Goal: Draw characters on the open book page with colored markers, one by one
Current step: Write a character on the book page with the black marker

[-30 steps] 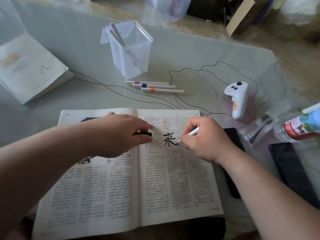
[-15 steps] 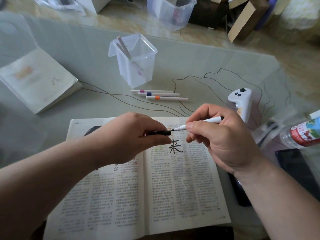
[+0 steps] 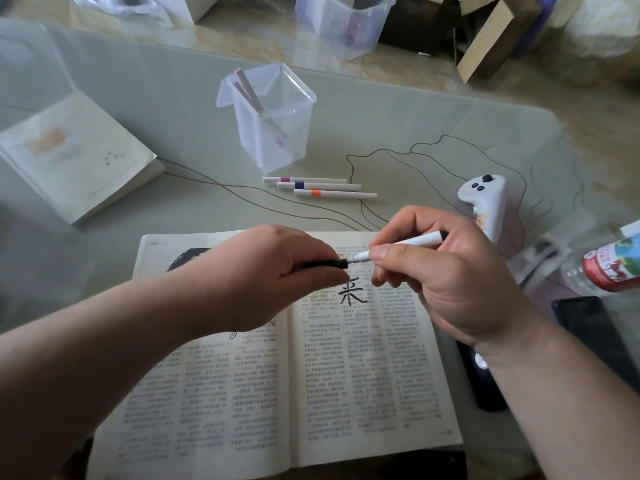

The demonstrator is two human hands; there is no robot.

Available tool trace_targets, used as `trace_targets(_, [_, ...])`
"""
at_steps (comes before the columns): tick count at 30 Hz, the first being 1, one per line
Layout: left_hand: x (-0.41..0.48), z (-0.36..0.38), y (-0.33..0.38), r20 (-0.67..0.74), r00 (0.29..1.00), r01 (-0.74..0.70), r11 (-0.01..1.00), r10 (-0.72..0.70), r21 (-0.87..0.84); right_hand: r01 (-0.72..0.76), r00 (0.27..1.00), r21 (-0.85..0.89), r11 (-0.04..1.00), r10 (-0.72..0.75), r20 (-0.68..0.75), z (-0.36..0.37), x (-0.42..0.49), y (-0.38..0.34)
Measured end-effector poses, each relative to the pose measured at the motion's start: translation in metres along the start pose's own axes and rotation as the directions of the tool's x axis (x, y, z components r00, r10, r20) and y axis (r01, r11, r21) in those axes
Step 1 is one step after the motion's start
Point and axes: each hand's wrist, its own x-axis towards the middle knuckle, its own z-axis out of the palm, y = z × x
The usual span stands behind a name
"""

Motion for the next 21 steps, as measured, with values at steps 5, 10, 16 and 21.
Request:
trace_targets(5, [-0.002, -0.003, 0.003, -0.018, 0.999, 0.047, 0.998, -0.048, -0.029, 0.023, 0.998, 0.052, 0.998, -0.025, 0.051, -0.004, 0.001, -0.005])
trace_targets(10, [-0.007, -0.006, 0.007, -0.01, 0.998, 0.062, 0.997, -0.062, -0.05, 0.034, 0.994, 0.026, 0.999, -0.036, 0.104, -0.005, -0.001, -0.004])
trace_targets(16, [-0.01, -0.001, 0.006, -0.125, 0.99, -0.061, 0.998, 0.06, -0.011, 0.016, 0.993, 0.029, 0.999, -0.019, 0.118, 0.005, -0.001, -0.002])
trace_targets(21, [-0.014, -0.004, 0.009, -0.227, 0.961, -0.13, 0.984, 0.156, 0.125, -0.054, 0.994, 0.281, 0.958, 0.027, 0.102, 0.024, -0.001, -0.002])
